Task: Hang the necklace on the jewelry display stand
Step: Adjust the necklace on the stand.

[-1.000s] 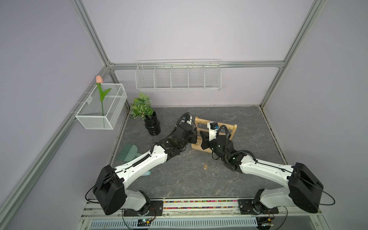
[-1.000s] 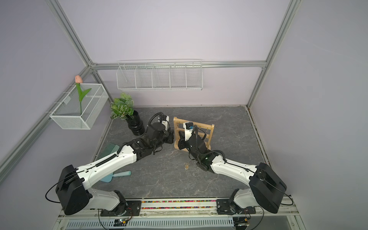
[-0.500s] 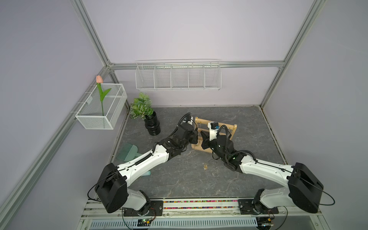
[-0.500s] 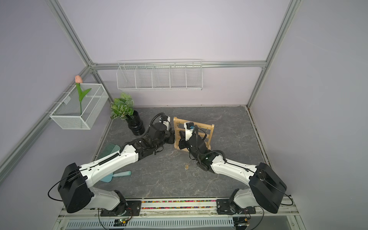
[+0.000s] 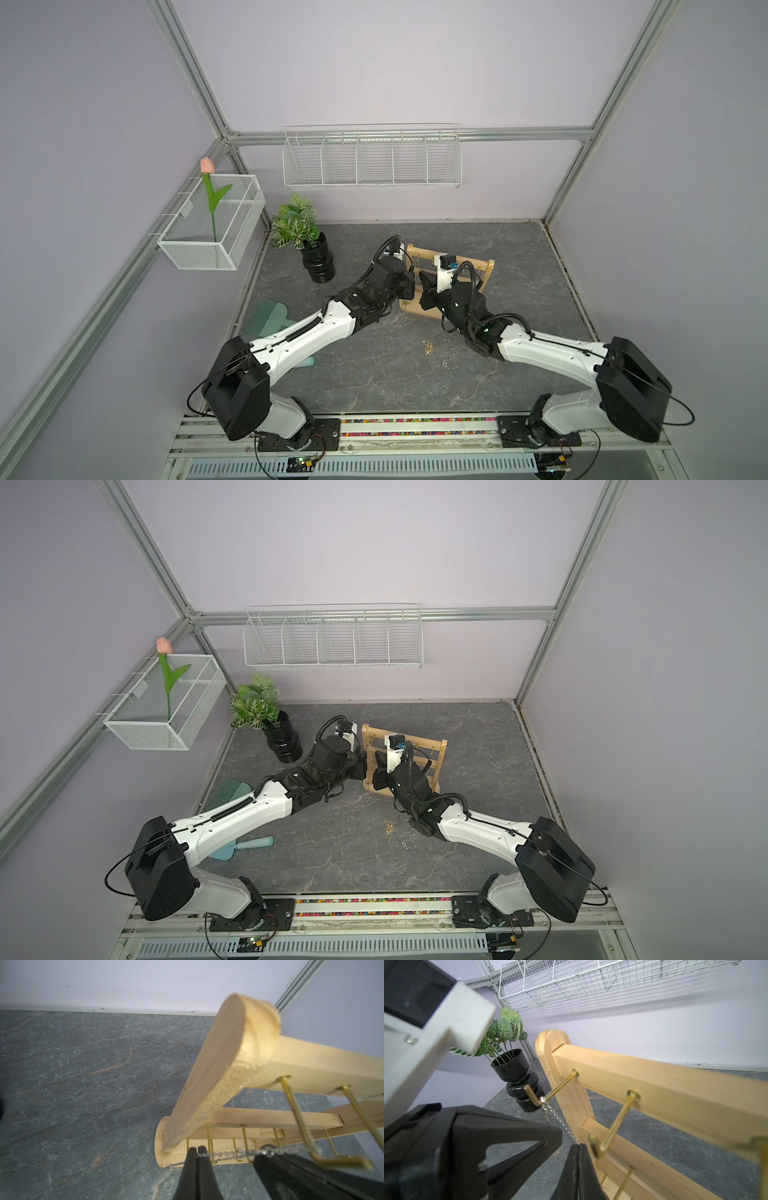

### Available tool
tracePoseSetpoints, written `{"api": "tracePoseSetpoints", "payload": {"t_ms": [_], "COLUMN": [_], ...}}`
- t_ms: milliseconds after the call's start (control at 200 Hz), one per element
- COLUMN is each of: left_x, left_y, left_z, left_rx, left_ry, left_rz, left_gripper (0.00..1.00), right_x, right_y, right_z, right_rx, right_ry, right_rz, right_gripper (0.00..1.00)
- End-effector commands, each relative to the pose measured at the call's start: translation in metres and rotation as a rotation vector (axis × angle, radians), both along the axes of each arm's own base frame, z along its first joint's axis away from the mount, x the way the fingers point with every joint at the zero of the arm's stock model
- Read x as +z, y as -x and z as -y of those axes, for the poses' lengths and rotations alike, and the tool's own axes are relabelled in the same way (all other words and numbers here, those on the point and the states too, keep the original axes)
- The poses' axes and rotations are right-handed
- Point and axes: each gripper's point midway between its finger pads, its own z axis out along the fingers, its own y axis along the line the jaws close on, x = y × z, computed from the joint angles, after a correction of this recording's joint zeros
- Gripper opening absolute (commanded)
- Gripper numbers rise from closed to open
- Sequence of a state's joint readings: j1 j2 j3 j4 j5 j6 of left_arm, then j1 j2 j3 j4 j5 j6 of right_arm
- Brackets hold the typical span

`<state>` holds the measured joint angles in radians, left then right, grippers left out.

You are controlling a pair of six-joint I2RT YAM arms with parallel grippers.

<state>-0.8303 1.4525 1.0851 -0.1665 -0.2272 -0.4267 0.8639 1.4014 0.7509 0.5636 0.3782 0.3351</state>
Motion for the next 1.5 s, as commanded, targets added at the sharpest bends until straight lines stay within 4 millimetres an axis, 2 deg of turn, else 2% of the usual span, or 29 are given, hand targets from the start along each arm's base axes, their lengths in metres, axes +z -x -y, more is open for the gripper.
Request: {"api": "tracePoseSetpoints", "payload": {"t_ms": [0, 665, 770, 1070, 1225, 1320, 1495], "left_x": [0.0034, -0.0007, 0.0001, -0.0019, -0.0021, -0.0005, 0.0042], "left_y": [-0.0054, -0.0060, -0.0055, -0.0039, -0.0028, -0.0018, -0.0008], "left_z": [0.0006, -0.0014, -0.0020, -0.0017, -0.0035, -0.0052, -0.0083], "left_rx": [0.019, 0.032, 0.034, 0.028, 0.034, 0.037, 0.046], "left_ry": [0.012, 0.005, 0.007, 0.004, 0.006, 0.007, 0.014], "left_rz": [-0.004, -0.010, -0.011, -0.021, -0.028, -0.026, -0.020], "left_gripper": [0.00, 0.00, 0.04, 0.04, 0.10, 0.17, 0.22], "right_x": [-0.0082, -0.0117, -0.0095, -0.0078, -0.0056, -0.0051, -0.0065], "right_y": [-0.0058, -0.0071, -0.0063, -0.0047, -0.0035, -0.0026, -0.0014], "right_z": [0.0054, 0.0058, 0.0064, 0.0067, 0.0077, 0.0083, 0.0087], "right_rx": [-0.031, -0.038, -0.036, -0.031, -0.028, -0.026, -0.023], "right_ry": [0.027, 0.029, 0.025, 0.026, 0.020, 0.019, 0.022], "right_rz": [0.007, 0.000, 0.002, 0.005, 0.008, 0.008, 0.005], "right_gripper": [0.07, 0.07, 0.08, 0.08, 0.10, 0.12, 0.12]}}
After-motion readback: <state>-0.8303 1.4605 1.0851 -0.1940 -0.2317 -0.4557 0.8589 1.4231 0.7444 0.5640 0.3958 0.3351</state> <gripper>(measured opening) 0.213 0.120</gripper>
